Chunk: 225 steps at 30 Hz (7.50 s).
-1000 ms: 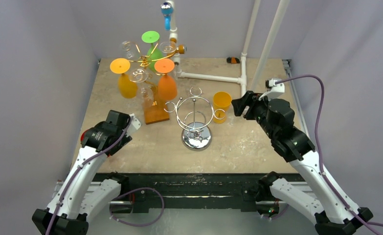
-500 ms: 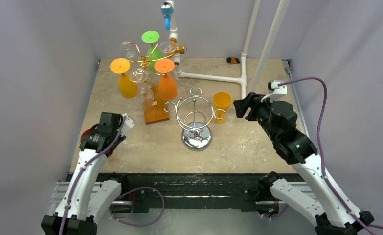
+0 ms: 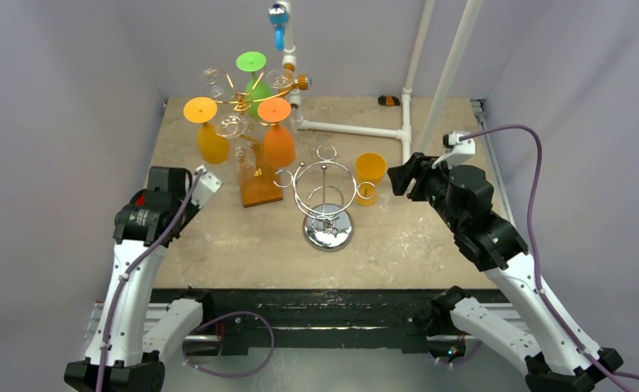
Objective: Place the wine glass upside down on the wine glass rack
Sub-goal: Pick up the wine glass at the corner of the board, then turn the wine glass upside down at the wine rack.
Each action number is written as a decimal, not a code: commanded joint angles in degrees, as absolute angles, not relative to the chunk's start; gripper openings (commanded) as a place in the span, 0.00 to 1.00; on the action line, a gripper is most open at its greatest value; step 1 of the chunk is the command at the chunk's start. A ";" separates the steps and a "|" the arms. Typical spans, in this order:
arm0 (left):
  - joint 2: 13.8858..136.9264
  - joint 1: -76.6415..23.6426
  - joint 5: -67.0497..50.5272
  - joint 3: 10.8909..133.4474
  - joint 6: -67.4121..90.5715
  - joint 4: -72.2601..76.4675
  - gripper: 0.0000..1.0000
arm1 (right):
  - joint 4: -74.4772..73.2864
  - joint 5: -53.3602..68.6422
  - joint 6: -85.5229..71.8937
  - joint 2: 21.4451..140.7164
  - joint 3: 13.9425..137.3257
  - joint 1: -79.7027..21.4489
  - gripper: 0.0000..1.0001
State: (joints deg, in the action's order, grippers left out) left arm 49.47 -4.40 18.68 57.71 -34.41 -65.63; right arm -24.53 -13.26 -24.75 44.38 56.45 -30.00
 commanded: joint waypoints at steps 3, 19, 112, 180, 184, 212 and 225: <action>53.51 -4.13 10.69 82.25 -32.23 -79.57 0.00 | -22.88 -9.19 -23.93 46.89 62.80 -30.24 0.66; 47.95 -4.22 -35.85 106.82 -37.06 -63.45 0.00 | -22.62 3.49 -27.08 55.17 79.95 -30.24 0.80; 44.14 -14.85 -50.86 81.19 -44.48 -40.17 1.00 | 17.07 39.04 -67.28 75.88 88.62 -43.28 0.00; 22.89 -14.85 -33.94 35.02 -1.15 -10.72 0.67 | -6.45 35.08 -53.44 71.91 85.48 -37.72 0.82; 23.70 -14.85 -32.44 31.91 -0.44 -8.30 0.66 | -9.85 32.84 -50.76 69.19 83.89 -35.47 0.82; 41.13 -14.75 -31.56 20.18 -6.13 17.29 0.65 | -7.47 28.54 -50.16 59.08 74.07 -35.35 0.83; 45.52 -14.75 -33.55 19.48 -8.37 20.44 0.66 | -4.57 29.27 -51.59 57.84 71.55 -35.38 0.83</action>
State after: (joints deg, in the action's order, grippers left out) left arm 45.15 -14.70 -30.92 19.97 -5.41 15.29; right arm -7.70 29.47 -50.72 58.94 72.20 -35.33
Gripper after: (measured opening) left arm 0.713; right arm 0.824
